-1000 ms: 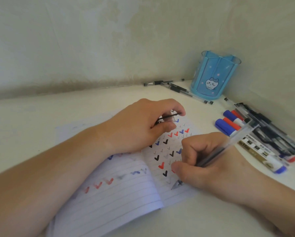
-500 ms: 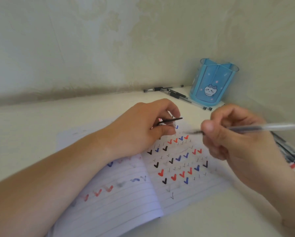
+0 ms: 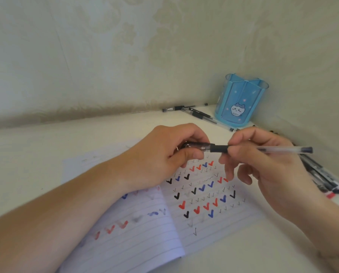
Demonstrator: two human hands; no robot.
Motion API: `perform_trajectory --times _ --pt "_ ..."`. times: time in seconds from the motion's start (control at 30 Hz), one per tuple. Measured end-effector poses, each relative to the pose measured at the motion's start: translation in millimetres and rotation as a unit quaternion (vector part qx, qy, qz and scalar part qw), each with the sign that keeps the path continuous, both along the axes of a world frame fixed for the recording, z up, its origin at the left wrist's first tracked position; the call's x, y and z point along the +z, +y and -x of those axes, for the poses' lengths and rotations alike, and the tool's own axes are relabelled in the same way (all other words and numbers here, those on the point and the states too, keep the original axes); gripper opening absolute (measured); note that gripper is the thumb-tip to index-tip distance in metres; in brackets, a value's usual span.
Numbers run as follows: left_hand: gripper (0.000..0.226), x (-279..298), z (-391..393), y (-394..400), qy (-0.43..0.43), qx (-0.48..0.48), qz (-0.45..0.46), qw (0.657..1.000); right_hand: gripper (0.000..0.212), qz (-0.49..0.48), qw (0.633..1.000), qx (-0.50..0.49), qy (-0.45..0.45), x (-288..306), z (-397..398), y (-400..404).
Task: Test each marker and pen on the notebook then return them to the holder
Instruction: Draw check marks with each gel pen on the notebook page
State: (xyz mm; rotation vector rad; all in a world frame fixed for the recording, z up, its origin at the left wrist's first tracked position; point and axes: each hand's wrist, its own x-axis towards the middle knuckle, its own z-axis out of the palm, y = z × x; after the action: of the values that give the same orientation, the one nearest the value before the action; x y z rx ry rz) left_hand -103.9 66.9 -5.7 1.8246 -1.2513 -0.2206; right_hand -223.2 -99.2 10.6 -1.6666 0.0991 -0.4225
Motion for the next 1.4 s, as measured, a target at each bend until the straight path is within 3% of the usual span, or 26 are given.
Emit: perform_trajectory --times 0.2,0.57,0.83,0.9,1.0,1.1,1.17,1.23,1.3,1.4 --pt "0.015 1 0 1 -0.029 -0.004 0.024 0.999 0.014 0.015 0.999 -0.014 -0.037 -2 3 6" --pt "0.019 1 4 1 0.034 -0.019 0.026 0.999 0.020 0.024 0.997 -0.040 -0.069 -5 3 14" --pt "0.011 5 3 2 0.043 -0.047 0.040 0.997 0.019 0.012 0.993 -0.037 -0.111 -6 1 14" --pt "0.016 8 1 2 0.073 -0.064 0.051 0.994 0.016 0.050 0.989 -0.038 -0.131 -6 -1 11" --pt "0.045 7 -8 5 0.116 -0.014 0.073 0.990 0.011 0.117 0.975 -0.046 -0.181 2 1 -6" --pt "0.042 2 -14 5 0.039 0.049 0.071 0.996 0.008 0.202 0.952 -0.105 -0.203 22 7 -42" --pt "0.033 -1 -15 3 -0.010 0.071 0.043 0.996 0.016 0.278 0.929 -0.191 -0.150 30 12 -64" --pt "0.026 -2 -14 3 -0.033 0.079 0.024 0.996 0.017 0.369 0.891 -0.265 -0.016 31 13 -85" --pt "0.022 -2 -14 3 -0.042 0.085 0.017 0.995 0.024 0.461 0.825 -0.292 0.150 28 15 -101" --pt "0.019 -3 -16 4 -0.052 0.086 0.012 0.995 0.019 0.491 0.778 -0.303 0.249 27 16 -110"
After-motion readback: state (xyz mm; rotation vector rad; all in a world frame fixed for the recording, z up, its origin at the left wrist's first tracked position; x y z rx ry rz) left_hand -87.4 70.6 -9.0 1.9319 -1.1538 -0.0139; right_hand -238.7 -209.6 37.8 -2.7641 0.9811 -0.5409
